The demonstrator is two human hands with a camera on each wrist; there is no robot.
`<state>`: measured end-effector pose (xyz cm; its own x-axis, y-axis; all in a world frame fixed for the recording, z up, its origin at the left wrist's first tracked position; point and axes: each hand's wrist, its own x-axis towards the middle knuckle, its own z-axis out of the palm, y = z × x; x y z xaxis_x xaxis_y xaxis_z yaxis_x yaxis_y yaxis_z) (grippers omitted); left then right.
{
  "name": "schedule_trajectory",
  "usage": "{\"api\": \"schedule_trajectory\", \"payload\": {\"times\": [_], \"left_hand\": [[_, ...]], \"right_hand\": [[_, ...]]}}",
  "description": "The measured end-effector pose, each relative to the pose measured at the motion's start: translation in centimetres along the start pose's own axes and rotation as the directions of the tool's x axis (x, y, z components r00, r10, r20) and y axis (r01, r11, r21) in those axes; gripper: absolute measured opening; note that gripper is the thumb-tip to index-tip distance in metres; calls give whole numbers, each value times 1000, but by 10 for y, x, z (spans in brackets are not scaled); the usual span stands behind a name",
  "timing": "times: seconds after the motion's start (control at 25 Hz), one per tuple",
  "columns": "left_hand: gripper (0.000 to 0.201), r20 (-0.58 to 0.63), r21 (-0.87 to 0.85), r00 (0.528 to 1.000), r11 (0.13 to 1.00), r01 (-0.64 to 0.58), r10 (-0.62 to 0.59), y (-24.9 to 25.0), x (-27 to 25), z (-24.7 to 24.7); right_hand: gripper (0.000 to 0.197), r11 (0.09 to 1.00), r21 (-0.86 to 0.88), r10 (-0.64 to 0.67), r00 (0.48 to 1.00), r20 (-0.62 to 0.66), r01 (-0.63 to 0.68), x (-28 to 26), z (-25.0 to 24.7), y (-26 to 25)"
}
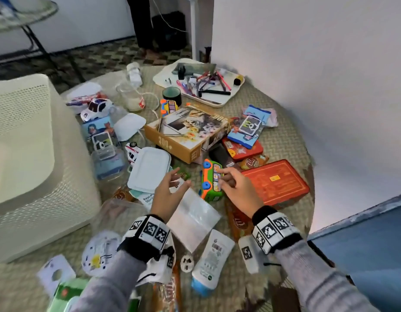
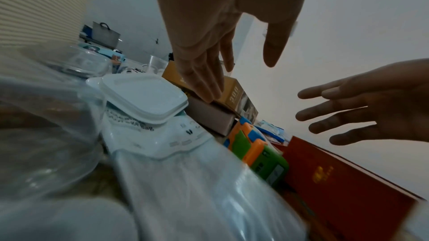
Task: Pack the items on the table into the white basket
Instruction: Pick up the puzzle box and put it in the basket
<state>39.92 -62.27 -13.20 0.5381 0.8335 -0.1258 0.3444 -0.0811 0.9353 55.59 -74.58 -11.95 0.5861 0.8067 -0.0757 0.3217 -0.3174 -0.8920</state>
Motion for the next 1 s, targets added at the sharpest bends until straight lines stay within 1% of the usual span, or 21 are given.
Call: {"api": "schedule_trajectory", "payload": {"times": [0.08,0.2,0.32,0.44,0.56,0.68,0.76,0.84,0.88,0.92,1.0], "left_hand": [[50,-81,-7,997,1000,-7,6,10,21,0],[53,-218,-45,976,999,19,-28,23,54,0],[66,-290,-88,948,990,109,-130,27,90,3],[82,-326,-128,914,970,209,-240,19,117,10],[93,-324,-153,889,945,288,-323,12,130,16],[94,-309,-211,871,920,329,-382,8,141,20],[102,-281,-282,859,892,352,-428,2,148,21],[117,-247,-327,850,865,380,-466,0,151,22],[118,-234,-339,846,856,391,-479,1,152,22],[113,-224,-347,848,852,392,-481,2,153,23],[94,-228,-356,852,854,378,-472,5,152,23]], "right_hand": [[22,998,-40,-42,999,24,42,38,-12,-7],[22,990,-107,-85,993,80,93,98,-33,-14],[23,976,-192,-79,989,127,103,167,-47,-8],[33,941,-317,-80,988,133,119,230,-52,-2],[44,911,-405,-16,988,155,78,276,-51,7],[60,841,-541,71,984,165,30,307,-48,20],[66,860,-510,106,976,189,5,317,-44,24],[64,889,-457,148,965,218,-33,320,-42,26],[61,897,-438,165,962,220,-53,321,-40,26],[59,906,-418,176,962,210,-74,321,-39,28],[58,922,-378,170,967,192,-87,317,-38,27]]}}
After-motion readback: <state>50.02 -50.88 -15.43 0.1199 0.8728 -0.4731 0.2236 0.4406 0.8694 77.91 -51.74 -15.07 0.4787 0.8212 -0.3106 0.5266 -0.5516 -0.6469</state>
